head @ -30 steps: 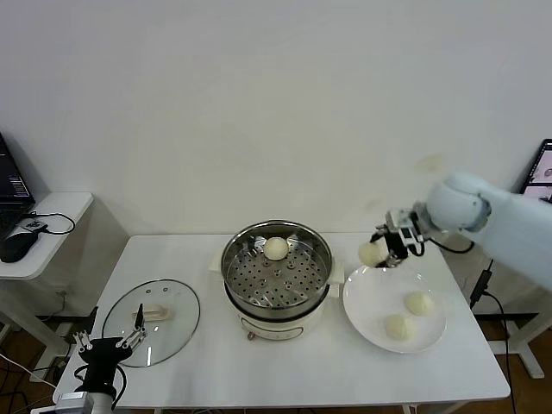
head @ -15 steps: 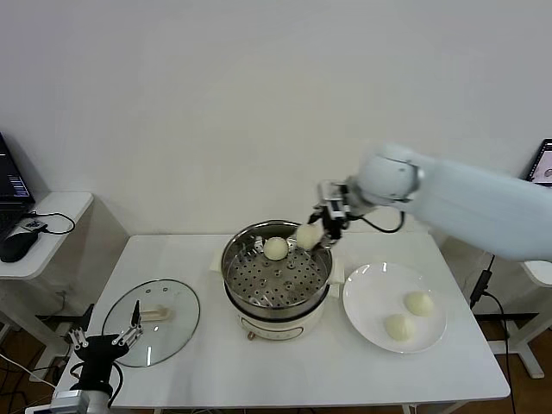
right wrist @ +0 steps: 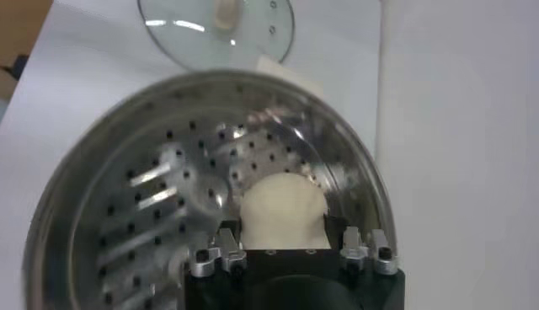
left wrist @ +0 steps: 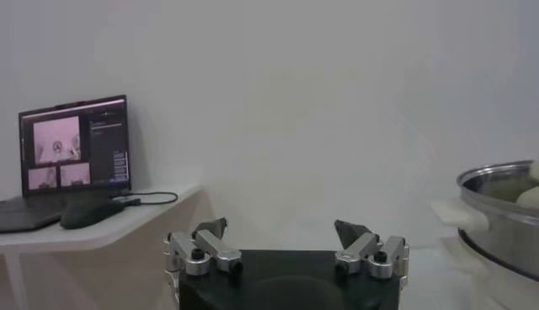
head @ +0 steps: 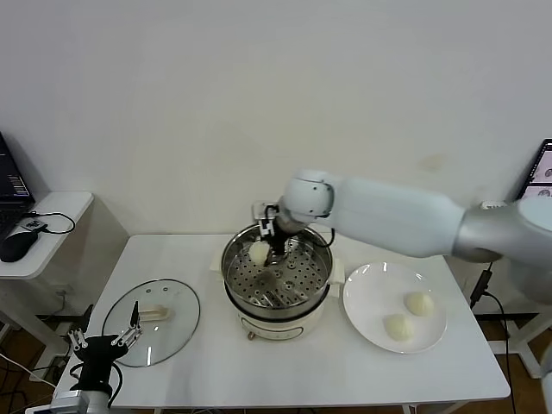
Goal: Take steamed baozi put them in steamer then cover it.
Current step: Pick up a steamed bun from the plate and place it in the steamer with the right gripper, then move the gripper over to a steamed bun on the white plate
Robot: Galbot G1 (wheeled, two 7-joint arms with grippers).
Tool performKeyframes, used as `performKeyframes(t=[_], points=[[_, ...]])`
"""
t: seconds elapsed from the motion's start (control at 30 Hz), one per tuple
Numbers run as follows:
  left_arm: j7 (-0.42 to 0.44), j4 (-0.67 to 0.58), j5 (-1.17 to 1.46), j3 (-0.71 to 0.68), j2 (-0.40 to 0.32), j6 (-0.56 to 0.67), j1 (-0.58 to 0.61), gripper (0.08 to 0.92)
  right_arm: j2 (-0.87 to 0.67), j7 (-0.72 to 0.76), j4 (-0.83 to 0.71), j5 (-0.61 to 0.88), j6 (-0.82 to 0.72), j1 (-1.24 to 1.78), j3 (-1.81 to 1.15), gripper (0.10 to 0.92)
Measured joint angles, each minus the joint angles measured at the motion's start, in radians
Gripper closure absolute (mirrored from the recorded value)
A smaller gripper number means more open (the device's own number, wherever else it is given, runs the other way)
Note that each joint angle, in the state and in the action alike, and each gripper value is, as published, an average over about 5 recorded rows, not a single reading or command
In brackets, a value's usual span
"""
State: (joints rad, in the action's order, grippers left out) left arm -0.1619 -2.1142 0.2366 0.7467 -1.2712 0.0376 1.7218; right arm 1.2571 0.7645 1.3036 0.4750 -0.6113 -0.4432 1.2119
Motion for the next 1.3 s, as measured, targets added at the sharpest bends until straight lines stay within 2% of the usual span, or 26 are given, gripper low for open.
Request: performKeyframes(t=[0.23,0.5,0.7,0.97,1.3], points=[[0.001,0.001,0.003,0.003,0.000,0.003,0.000,0.177,0.046,-0.012,-0.043,-0.009,-0.020,0.028,0.006,0.395],[0.001,-0.004,0.003,0.002,-0.002,0.003,0.000,0.177,0.056,-0.005,-0.056,-0.019,-0.024,0.035,-0.009,0.220],[0.001,-0.007,0.003,0.003,-0.003,0.002,0.000,0.177,0.018,0.057,-0.022,-0.040,-0.002,-0.004,-0.016,0.203],[0.003,-0.005,0.002,0.000,0.000,0.001,0.000,0.177,-0.149,0.195,0.084,-0.107,0.078,-0.110,-0.001,0.203],[0.005,0.001,-0.001,-0.011,0.009,0.000,-0.001,0.177,-0.477,0.326,0.264,-0.233,0.198,-0.154,0.014,0.203]])
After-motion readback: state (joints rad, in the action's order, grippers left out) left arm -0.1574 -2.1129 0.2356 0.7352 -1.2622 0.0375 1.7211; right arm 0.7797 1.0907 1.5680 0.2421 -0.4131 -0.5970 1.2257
